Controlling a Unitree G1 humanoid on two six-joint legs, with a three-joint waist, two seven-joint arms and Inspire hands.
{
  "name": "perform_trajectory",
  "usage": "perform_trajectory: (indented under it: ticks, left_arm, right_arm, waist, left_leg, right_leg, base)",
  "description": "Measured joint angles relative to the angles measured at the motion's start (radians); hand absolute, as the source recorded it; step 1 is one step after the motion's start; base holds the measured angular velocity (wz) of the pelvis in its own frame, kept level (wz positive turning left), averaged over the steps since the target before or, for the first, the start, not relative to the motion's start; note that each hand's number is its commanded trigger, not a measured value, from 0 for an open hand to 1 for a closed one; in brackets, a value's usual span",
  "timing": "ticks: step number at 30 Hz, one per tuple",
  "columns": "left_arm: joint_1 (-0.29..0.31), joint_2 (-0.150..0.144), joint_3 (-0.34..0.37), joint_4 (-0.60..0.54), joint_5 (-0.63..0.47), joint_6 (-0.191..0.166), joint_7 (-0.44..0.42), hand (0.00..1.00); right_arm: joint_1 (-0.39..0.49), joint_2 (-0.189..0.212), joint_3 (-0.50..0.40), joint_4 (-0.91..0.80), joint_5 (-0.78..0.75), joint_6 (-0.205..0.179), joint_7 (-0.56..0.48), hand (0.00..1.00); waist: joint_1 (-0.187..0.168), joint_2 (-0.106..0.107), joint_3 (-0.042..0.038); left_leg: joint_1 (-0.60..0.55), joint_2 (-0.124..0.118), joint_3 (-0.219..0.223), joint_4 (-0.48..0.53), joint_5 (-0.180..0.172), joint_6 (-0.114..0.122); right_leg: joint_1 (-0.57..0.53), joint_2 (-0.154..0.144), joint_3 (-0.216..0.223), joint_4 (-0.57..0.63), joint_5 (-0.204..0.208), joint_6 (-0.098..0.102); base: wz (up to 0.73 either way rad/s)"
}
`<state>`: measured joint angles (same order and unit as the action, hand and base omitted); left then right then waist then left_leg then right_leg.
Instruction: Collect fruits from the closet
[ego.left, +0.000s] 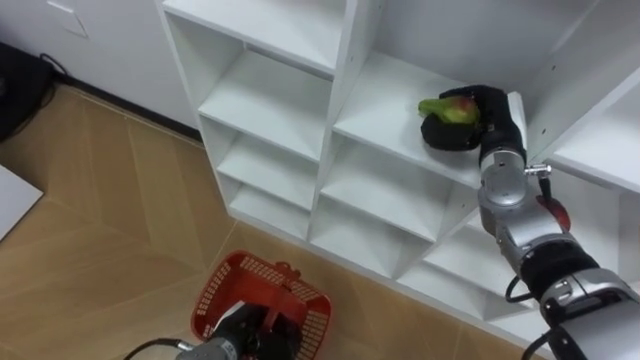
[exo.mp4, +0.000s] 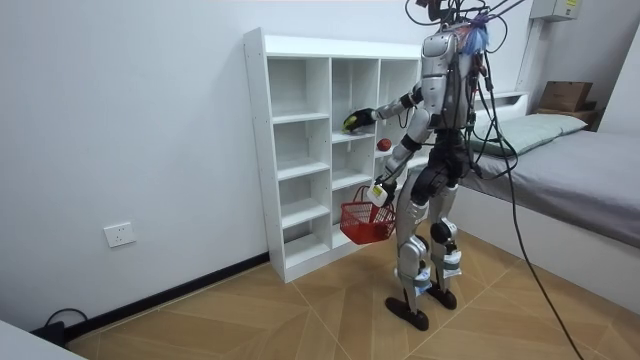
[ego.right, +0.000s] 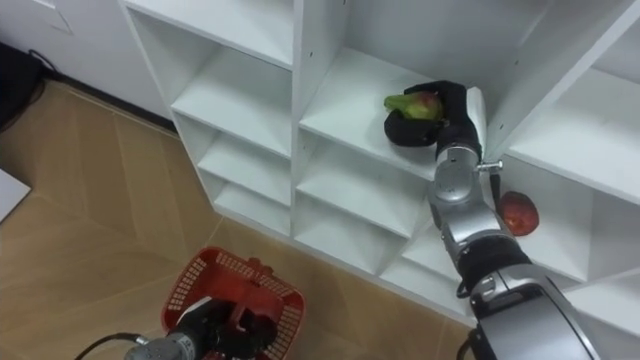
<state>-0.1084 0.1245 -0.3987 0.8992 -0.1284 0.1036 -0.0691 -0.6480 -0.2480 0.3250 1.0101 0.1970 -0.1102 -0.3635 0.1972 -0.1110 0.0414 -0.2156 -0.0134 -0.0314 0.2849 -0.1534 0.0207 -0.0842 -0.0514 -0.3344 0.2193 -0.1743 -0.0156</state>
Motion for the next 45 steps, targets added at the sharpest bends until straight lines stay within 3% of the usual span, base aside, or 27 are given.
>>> perform_trajectory:
  ticks: [11,15,16,20,26,32,34,40,45]
  left_arm:
    - [-0.005,0.000,0.001,0.025,-0.027,-0.002,0.002,1.00]
    - [-0.003,-0.004,0.001,0.025,-0.037,-0.001,0.021,1.00]
    - [-0.004,-0.009,0.003,0.025,-0.039,-0.002,0.027,1.00]
    - [-0.006,-0.021,0.007,0.026,-0.057,-0.002,0.061,1.00]
    - [-0.006,-0.020,0.021,0.013,-0.097,-0.011,0.089,1.00]
    - [-0.004,-0.037,0.045,0.012,-0.094,-0.038,0.128,1.00]
    - [0.001,-0.039,0.044,0.010,-0.095,-0.039,0.131,1.00]
    - [0.018,-0.043,0.061,-0.007,-0.097,-0.068,0.132,1.00]
    - [0.021,-0.051,0.060,-0.017,-0.117,-0.081,0.147,1.00]
  right_arm:
    - [0.000,0.010,-0.037,-0.004,-0.003,-0.003,0.006,1.00]
    - [0.014,0.014,-0.041,-0.019,0.002,0.002,0.027,1.00]
    - [0.030,0.014,-0.042,-0.035,0.005,0.003,0.034,1.00]
    - [0.073,0.026,-0.044,-0.097,0.029,0.012,0.063,1.00]
    - [0.186,0.054,-0.022,-0.275,0.039,0.027,0.115,1.00]
    - [0.387,0.060,0.008,-0.499,-0.028,0.092,0.191,1.00]
    - [0.450,0.059,0.008,-0.551,-0.050,0.111,0.226,1.00]
    - [0.539,0.054,0.007,-0.686,-0.067,0.107,0.277,1.00]
    - [0.618,0.057,0.020,-0.745,-0.145,0.107,0.314,1.00]
  waist:
    - [-0.001,0.001,-0.0002]
    - [-0.006,0.012,-0.0036]
    - [-0.007,0.015,-0.0082]
    - [-0.022,0.018,-0.0100]
    - [-0.059,0.014,-0.0132]
    - [-0.085,0.014,-0.0199]
    - [-0.087,0.026,-0.0267]
    - [-0.130,0.043,-0.0397]
    - [-0.140,0.052,-0.0398]
  left_leg:
    - [0.002,0.000,0.000,-0.011,0.001,0.001]
    - [0.018,0.000,0.001,-0.013,0.001,0.002]
    - [0.021,0.000,0.001,-0.015,0.001,0.002]
    - [0.027,0.002,0.017,-0.018,0.002,0.002]
    - [0.040,0.004,0.054,-0.019,0.001,0.003]
    - [0.067,0.008,0.064,-0.025,0.001,0.004]
    - [0.080,0.016,0.088,-0.030,0.001,0.004]
    - [0.127,0.018,0.135,-0.050,0.001,0.004]
    - [0.167,0.020,0.164,-0.076,0.001,0.003]
  right_leg:
    - [0.002,-0.001,-0.001,-0.001,0.000,0.000]
    - [0.012,-0.003,-0.003,-0.001,0.000,0.000]
    - [0.013,-0.003,-0.004,-0.001,0.000,0.001]
    - [0.014,-0.011,0.008,-0.001,-0.001,0.002]
    - [0.012,-0.012,0.041,0.000,-0.001,0.002]
    - [0.027,-0.004,0.070,0.002,0.001,0.002]
    - [0.026,-0.001,0.092,0.002,0.008,0.000]
    - [0.043,0.006,0.144,0.001,0.011,-0.001]
    - [0.056,0.012,0.187,0.000,0.012,0.000]
  base:
    - [0.00]
    - [0.00]
    - [0.00]
    - [-0.07]
    - [-0.17]
    - [-0.11]
    - [-0.32]
    - [-0.24]
    - [-0.23]
